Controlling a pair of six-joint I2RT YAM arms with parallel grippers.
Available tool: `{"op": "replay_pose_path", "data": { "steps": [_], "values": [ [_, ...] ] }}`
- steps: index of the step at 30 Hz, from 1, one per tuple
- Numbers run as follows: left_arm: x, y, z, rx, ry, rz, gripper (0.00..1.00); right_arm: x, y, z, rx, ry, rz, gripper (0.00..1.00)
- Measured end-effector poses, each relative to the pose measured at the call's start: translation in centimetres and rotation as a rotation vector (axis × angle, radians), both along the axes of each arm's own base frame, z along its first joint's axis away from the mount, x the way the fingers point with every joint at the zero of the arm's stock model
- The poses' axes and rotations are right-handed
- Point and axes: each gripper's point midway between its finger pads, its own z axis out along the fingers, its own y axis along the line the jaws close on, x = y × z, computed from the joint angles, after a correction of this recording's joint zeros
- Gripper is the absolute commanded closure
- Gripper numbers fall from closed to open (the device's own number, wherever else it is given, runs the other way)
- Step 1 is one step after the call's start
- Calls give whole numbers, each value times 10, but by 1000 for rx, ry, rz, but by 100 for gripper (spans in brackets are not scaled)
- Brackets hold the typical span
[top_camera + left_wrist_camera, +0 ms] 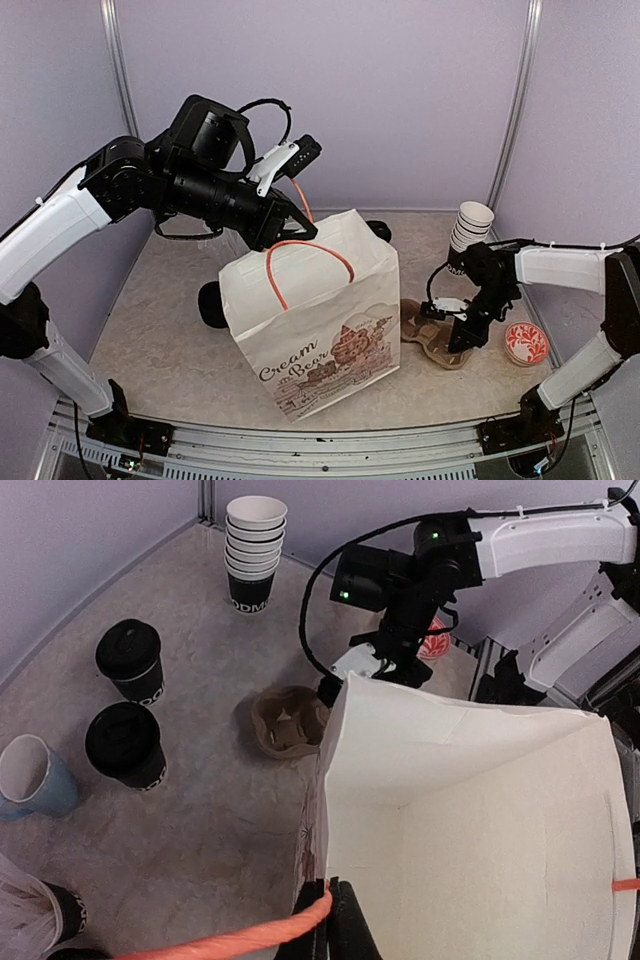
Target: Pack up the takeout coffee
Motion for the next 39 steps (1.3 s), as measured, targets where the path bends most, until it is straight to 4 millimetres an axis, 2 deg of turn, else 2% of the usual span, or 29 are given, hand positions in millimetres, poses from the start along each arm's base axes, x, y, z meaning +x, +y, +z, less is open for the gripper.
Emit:
{"op": "replay_pose_path", "data": {
  "steps": [3, 7, 11, 14, 18, 21, 25, 30, 34, 39],
  "values": [
    [6, -2, -20, 37, 29, -3, 100, 15, -14, -6, -38, -17, -47, 90],
    [15, 2, -47, 83, 66, -4, 100, 46, -29, -6, -66, -79, -110, 88],
    [24, 2, -54, 83, 70, -18, 100, 65, -31, -4, -70, -127, -113, 80],
    [29, -5, -56, 69, 65, -43, 100, 65, -23, 4, -23, -122, -70, 72],
    [36, -20, -73, 92, 86, -83, 100, 55, -12, 21, 53, -128, 20, 63],
    [44, -32, -89, 119, 99, -107, 100, 51, -8, 37, 88, -173, 76, 61],
    [54, -43, -102, 137, 105, -124, 100, 59, -2, 48, 114, -207, 111, 60],
    [61, -42, -100, 135, 92, -122, 100, 72, 10, 42, 146, -162, 118, 60],
    [66, -38, -100, 134, 93, -109, 96, 67, 17, 29, 143, -109, 132, 59],
    [69, -37, -99, 132, 94, -100, 95, 63, 27, 24, 133, -93, 146, 59]
  ]
}}
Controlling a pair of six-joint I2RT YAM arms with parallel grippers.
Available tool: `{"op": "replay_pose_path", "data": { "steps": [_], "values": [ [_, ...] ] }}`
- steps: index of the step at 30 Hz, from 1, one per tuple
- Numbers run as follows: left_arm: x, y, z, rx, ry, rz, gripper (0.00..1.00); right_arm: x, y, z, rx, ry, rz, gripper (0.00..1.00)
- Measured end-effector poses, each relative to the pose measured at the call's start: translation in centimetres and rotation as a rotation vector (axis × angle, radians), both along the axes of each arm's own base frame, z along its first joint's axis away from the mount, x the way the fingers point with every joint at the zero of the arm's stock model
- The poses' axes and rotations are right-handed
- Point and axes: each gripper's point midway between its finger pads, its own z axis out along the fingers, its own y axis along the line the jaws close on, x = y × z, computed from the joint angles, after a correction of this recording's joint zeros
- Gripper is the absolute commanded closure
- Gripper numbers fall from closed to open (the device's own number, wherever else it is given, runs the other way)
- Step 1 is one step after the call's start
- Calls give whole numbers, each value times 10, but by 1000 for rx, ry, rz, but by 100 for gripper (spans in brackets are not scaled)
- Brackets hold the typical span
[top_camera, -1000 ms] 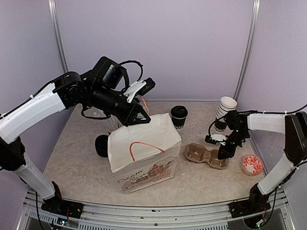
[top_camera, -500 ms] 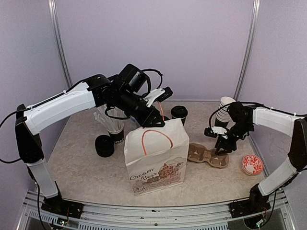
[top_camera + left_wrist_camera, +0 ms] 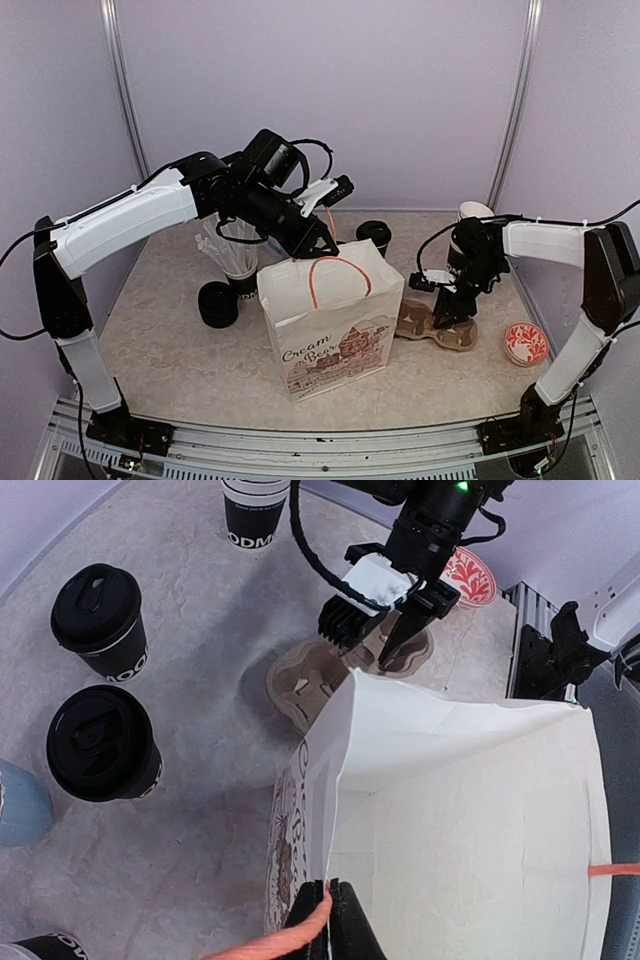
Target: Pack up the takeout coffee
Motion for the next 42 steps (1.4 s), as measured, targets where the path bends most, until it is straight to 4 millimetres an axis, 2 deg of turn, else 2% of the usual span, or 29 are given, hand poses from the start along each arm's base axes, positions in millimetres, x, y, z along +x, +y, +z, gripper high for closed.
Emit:
{"op": "replay_pose_path", "data": {
  "steps": [13, 17, 21, 29, 33, 42],
  "values": [
    [1, -1, 1, -7, -4, -1, 95, 7, 6, -16, -69, -12, -21, 61],
    [2, -2, 3, -14, -10, -1, 95, 7, 10, -19, -81, -17, -18, 67],
    [2, -3, 4, -18, -13, -1, 94, 6, 11, -19, -85, -16, -22, 78],
    [3, -3, 3, -19, -15, -2, 95, 4, 10, -13, -89, -19, -31, 84],
    [3, -3, 4, -20, -18, -3, 95, 5, 8, 10, -82, -63, -36, 84],
    [5, -2, 4, -19, -29, -9, 95, 33, 15, 95, 23, -243, -62, 85]
  ]
}}
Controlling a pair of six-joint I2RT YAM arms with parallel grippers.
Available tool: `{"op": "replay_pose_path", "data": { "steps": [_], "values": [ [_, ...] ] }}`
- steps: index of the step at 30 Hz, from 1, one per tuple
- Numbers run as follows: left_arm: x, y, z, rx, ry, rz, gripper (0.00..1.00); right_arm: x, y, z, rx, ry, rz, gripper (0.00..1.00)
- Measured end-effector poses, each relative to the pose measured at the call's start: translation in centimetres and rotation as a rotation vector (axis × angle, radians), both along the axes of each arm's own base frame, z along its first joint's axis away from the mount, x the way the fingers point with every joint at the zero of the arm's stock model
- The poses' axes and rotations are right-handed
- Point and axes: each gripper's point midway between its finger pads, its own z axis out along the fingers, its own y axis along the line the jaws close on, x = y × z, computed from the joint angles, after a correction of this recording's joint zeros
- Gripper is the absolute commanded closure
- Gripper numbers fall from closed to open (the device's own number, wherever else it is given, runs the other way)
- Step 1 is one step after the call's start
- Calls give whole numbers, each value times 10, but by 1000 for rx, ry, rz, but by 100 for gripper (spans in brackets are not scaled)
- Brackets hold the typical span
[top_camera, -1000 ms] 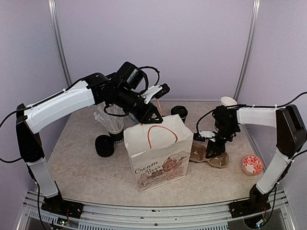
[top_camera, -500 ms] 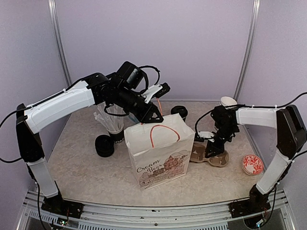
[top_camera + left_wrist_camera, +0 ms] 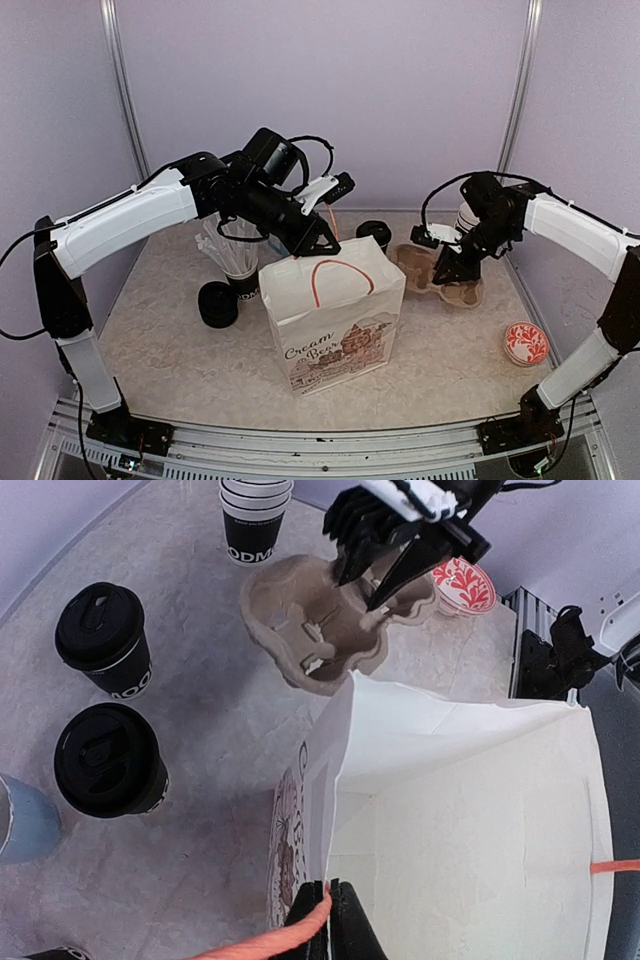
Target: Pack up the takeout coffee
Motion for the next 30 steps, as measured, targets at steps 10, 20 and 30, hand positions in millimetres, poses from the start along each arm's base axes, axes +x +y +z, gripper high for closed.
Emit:
{"op": "replay_pose_path", "data": {
  "steps": [10, 20, 30],
  "values": [
    [4, 3, -1, -1, -4, -2, 95, 44, -6, 115, 142, -218, -48, 84],
    [0, -3, -1, -28, -14, -54, 95, 24, 19, 191, 345, -279, 67, 78],
    [0, -20, 11, -94, -13, -125, 96, -55, 85, 265, 605, -294, 388, 75]
  ]
}}
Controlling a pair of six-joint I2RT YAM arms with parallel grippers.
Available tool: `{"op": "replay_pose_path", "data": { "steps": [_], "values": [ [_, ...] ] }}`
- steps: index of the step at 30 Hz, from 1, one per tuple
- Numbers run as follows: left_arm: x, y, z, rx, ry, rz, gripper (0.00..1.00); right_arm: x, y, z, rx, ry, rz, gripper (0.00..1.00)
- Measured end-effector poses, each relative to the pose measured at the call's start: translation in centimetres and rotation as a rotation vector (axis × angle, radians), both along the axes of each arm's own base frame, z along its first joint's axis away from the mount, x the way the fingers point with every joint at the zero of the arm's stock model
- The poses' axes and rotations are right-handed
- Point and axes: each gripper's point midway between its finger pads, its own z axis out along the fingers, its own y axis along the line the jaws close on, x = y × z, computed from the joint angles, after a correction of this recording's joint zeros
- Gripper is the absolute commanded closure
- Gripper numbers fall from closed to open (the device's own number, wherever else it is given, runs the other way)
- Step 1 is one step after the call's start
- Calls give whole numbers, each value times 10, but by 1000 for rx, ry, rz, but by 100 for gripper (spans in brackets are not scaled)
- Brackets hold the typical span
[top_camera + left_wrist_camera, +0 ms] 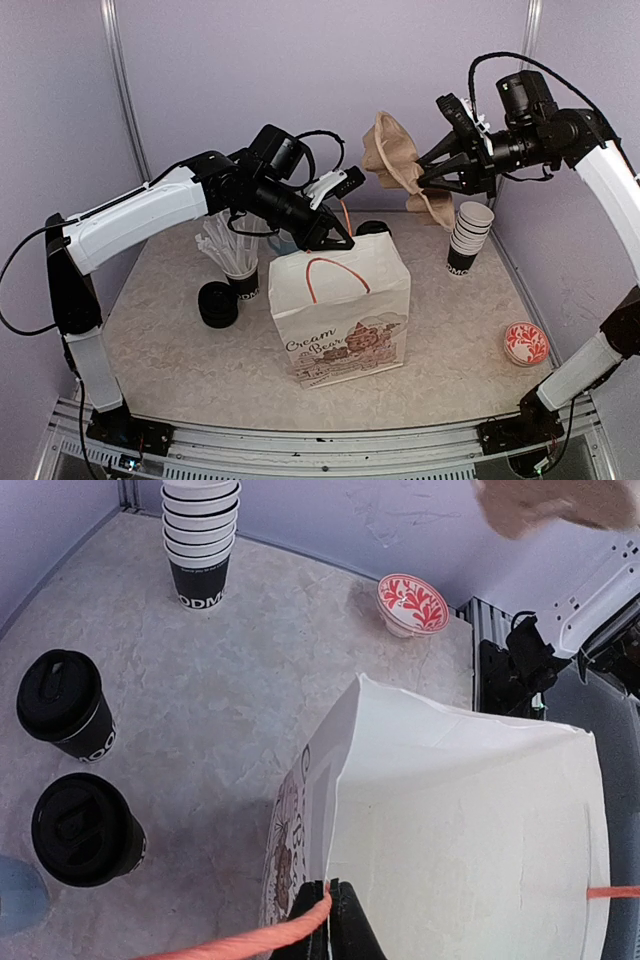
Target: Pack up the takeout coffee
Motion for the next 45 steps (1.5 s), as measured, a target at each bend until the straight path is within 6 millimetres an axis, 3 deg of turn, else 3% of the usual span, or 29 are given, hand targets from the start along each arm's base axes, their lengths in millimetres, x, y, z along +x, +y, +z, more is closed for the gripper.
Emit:
{"op": "replay_pose_path", "data": {
  "steps": [4, 8, 13, 18, 31, 37, 45],
  "values": [
    [1, -7, -2, -9, 10, -15, 96, -35, 32, 13, 35, -8, 152, 75],
    [-2, -11, 0, -22, 22, -35, 96, -60, 57, 8, 37, 28, 268, 75],
    [-10, -22, 8, -52, 29, -80, 96, -74, 80, -7, 16, 71, 351, 75],
    [-20, -32, 3, -57, 53, -122, 96, -82, 93, -25, -14, 109, 395, 75],
    [-28, -41, -4, -54, 78, -157, 95, -81, 99, -68, -85, 186, 405, 77],
    [-30, -41, -13, -31, 96, -157, 88, -78, 98, -86, -124, 199, 390, 79],
    [-27, -40, -14, -25, 92, -146, 86, -80, 94, -114, -202, 221, 379, 80]
  ]
}}
